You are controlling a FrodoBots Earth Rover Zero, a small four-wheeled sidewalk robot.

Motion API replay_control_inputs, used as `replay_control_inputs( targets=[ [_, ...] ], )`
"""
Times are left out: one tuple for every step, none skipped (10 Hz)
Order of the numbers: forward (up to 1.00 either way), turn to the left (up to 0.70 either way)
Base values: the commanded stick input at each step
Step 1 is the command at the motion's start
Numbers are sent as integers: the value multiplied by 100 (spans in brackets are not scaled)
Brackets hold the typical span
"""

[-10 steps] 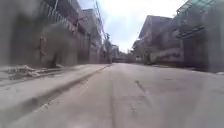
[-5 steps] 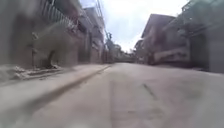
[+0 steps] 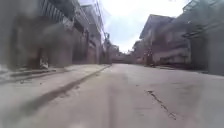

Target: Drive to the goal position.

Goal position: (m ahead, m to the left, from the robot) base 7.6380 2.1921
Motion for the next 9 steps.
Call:
replay_control_inputs(
  targets=[
    [100,-3],
    [100,-3],
    [100,-3],
    [100,-3],
    [100,-2],
    [100,-2],
    [100,-2],
    [100,-2],
    [100,-3]
  ],
)
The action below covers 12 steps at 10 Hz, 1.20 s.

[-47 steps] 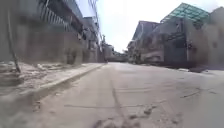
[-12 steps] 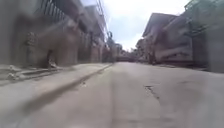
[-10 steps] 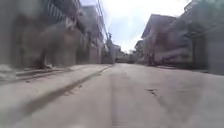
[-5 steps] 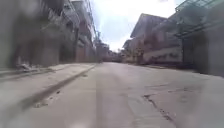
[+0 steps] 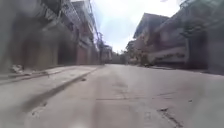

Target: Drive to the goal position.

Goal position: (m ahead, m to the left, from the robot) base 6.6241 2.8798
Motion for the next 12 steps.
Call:
replay_control_inputs(
  targets=[
    [100,-18],
    [100,-36],
    [100,-29],
    [100,-8],
    [100,-5],
    [100,-4],
    [100,-4],
    [100,-4],
    [100,-4],
    [100,-4],
    [100,-4],
    [100,-4]
  ],
)
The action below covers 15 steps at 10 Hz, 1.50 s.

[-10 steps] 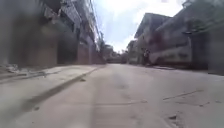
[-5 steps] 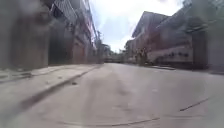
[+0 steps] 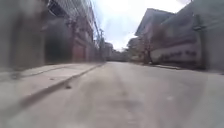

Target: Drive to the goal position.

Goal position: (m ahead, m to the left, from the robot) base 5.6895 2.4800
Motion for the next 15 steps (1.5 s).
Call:
replay_control_inputs(
  targets=[
    [100,-4],
    [100,-4],
    [100,-4],
    [100,-4],
    [100,-4],
    [100,-4],
    [100,-4],
    [100,-4],
    [100,-4],
    [100,-4],
    [100,-4],
    [100,-4],
    [100,-4],
    [100,-4],
    [100,-4]
  ],
)
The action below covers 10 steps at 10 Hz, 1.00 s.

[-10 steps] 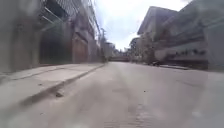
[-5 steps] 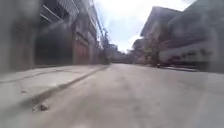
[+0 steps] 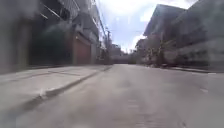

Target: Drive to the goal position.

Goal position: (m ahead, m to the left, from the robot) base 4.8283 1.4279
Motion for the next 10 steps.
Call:
replay_control_inputs(
  targets=[
    [100,-4],
    [100,-4],
    [100,-19],
    [100,-35],
    [100,-40],
    [100,-40],
    [100,-40],
    [100,-40],
    [100,-40],
    [100,-39]
  ],
)
